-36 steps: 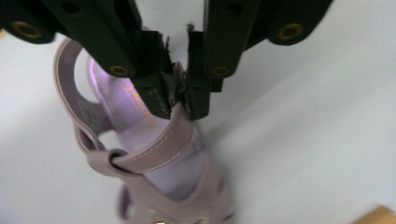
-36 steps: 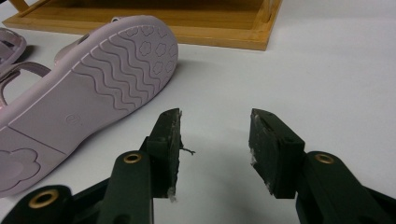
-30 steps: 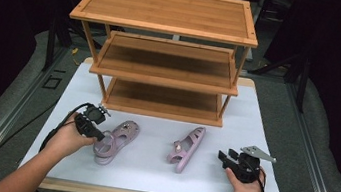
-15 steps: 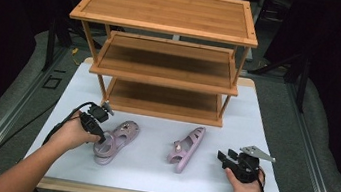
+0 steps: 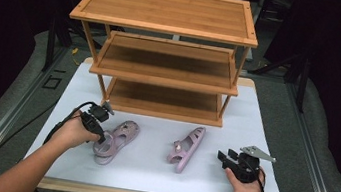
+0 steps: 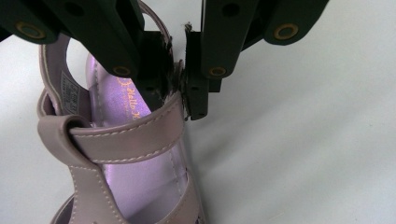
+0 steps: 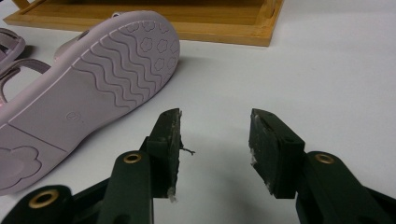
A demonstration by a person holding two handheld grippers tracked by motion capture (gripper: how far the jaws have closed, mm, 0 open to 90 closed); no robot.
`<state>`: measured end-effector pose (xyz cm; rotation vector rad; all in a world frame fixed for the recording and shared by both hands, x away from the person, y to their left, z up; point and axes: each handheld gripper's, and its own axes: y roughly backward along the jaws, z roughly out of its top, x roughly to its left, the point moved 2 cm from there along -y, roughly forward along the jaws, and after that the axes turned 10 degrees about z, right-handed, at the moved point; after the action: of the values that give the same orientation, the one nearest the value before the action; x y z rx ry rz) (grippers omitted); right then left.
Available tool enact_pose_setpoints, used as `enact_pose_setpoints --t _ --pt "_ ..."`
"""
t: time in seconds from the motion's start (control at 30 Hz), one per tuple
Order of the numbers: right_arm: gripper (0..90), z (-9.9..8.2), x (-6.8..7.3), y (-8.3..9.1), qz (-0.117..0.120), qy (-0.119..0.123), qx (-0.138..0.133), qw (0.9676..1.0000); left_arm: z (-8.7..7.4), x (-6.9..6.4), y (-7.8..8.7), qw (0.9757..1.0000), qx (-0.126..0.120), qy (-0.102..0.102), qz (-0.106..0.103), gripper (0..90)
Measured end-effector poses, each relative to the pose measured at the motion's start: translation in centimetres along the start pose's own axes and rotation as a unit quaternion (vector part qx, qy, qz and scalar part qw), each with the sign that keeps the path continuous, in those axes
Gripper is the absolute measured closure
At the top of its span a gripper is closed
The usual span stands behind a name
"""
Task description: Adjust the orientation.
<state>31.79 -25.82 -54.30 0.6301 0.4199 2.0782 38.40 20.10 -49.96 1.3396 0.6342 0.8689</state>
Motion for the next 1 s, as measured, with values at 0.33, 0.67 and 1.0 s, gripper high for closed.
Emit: enact_pose_setpoints --t 0.33,0.67,1.0 --pt "51.7 0.0 0.0 0.0 -0.003 -0.001 0.001 1.0000 -0.3 0.4 0.1 0.9998 -0.021 0.001 -0.002 82.9" --pt "51.8 0.0 0.1 -0.1 -0.003 0.007 0.004 1.0000 -0.5 0.5 0.3 0.9989 -0.042 -0.003 -0.021 83.2" --pt "56.7 0.0 0.1 0.2 -0.009 0.012 -0.004 0.9999 -1.6 1.1 0.7 0.9929 -0.110 0.020 -0.039 83.3"
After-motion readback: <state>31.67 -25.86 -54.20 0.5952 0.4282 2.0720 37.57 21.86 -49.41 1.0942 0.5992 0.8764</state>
